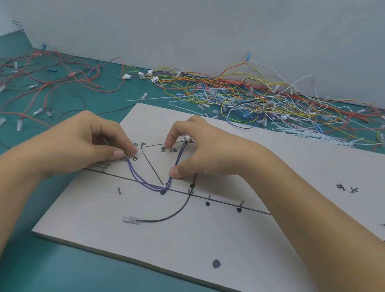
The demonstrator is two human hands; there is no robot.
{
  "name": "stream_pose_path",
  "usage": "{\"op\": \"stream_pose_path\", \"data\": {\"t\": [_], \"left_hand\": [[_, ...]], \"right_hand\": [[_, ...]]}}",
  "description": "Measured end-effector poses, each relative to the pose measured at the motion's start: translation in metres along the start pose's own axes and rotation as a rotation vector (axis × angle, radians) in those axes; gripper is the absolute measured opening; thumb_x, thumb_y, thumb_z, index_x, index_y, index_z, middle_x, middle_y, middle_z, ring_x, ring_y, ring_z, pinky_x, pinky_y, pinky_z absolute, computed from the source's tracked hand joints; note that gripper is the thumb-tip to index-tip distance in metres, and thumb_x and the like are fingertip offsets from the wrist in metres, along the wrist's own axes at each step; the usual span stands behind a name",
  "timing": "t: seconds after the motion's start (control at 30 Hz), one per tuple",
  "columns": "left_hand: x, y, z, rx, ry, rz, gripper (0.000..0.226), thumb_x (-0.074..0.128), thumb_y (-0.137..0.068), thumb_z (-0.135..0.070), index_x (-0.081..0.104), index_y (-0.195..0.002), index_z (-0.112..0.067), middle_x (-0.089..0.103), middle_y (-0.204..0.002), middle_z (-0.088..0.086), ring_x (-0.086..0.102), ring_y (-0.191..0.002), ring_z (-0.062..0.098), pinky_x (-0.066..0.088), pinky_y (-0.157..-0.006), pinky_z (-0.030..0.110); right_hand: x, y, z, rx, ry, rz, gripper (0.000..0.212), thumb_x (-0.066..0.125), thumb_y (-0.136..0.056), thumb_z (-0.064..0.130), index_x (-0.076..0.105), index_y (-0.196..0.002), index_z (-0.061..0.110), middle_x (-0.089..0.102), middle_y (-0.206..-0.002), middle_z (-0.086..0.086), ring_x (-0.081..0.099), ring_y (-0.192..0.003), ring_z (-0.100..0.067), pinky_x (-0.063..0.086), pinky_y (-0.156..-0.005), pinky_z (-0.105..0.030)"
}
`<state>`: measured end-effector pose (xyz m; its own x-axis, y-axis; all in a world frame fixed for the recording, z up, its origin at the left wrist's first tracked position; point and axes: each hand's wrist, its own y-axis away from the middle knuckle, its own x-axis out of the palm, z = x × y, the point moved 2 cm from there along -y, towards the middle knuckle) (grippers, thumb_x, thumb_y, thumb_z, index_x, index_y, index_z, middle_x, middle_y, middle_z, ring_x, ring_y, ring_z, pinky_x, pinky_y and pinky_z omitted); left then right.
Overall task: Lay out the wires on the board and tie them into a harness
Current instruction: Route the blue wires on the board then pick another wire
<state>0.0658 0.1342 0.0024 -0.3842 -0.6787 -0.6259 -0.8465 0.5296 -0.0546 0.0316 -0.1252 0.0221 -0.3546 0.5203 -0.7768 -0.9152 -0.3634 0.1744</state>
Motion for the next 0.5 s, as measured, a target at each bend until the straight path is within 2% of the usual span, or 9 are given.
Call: {"op": "stream_pose_path", "data": {"t": [0.07, 0.17, 0.3, 0.37, 0.5], "left_hand": [[0.0006, 0.0021, 0.0040, -0.029, 0.036, -0.015, 0.048, 0.068, -0.093, 0.007, 0.080, -0.104, -0.038, 0.081, -0.098, -0.003, 0.076, -0.097, 0.019, 0.053, -0.100, 0.042], [0.0010, 0.0030, 0.0054, -0.013, -0.004, -0.017, 0.049, 0.067, -0.095, 0.004, 0.079, -0.107, -0.042, 0.081, -0.098, -0.007, 0.076, -0.098, 0.023, 0.054, -0.098, 0.041], [0.0003, 0.0042, 0.0055, 0.020, 0.027, -0.031, 0.044, 0.069, -0.093, 0.007, 0.081, -0.101, -0.035, 0.081, -0.097, -0.003, 0.075, -0.095, 0.019, 0.059, -0.088, 0.031], [0.0008, 0.0051, 0.0031, 0.054, 0.041, -0.045, 0.034, 0.070, -0.087, -0.001, 0.081, -0.098, -0.031, 0.079, -0.100, -0.002, 0.072, -0.093, 0.019, 0.058, -0.082, 0.030], [0.0028, 0.0032, 0.0030, 0.083, -0.030, -0.113, 0.035, 0.075, -0.089, 0.003, 0.082, -0.089, -0.032, 0.075, -0.101, -0.006, 0.062, -0.068, 0.008, 0.047, -0.061, 0.014]], "right_hand": [[0.0000, -0.0002, 0.0000, -0.001, -0.003, 0.000, 0.045, 0.087, -0.074, 0.041, 0.060, -0.111, 0.042, 0.041, -0.126, 0.008, 0.053, -0.109, -0.013, 0.045, -0.086, -0.032], [0.0000, -0.0004, -0.0005, 0.000, -0.002, 0.003, 0.046, 0.087, -0.074, 0.041, 0.060, -0.111, 0.042, 0.041, -0.126, 0.008, 0.052, -0.110, -0.014, 0.046, -0.089, -0.034], [0.0003, -0.0011, -0.0009, -0.004, -0.005, 0.002, 0.046, 0.087, -0.074, 0.041, 0.060, -0.110, 0.042, 0.041, -0.126, 0.009, 0.052, -0.109, -0.012, 0.044, -0.087, -0.033], [0.0001, -0.0014, -0.0012, -0.004, -0.005, 0.004, 0.046, 0.087, -0.074, 0.041, 0.060, -0.110, 0.043, 0.041, -0.125, 0.009, 0.052, -0.108, -0.011, 0.044, -0.085, -0.032], [0.0000, -0.0021, -0.0013, 0.007, -0.004, 0.008, 0.046, 0.087, -0.072, 0.043, 0.059, -0.109, 0.044, 0.041, -0.125, 0.010, 0.053, -0.107, -0.010, 0.044, -0.083, -0.030]]}}
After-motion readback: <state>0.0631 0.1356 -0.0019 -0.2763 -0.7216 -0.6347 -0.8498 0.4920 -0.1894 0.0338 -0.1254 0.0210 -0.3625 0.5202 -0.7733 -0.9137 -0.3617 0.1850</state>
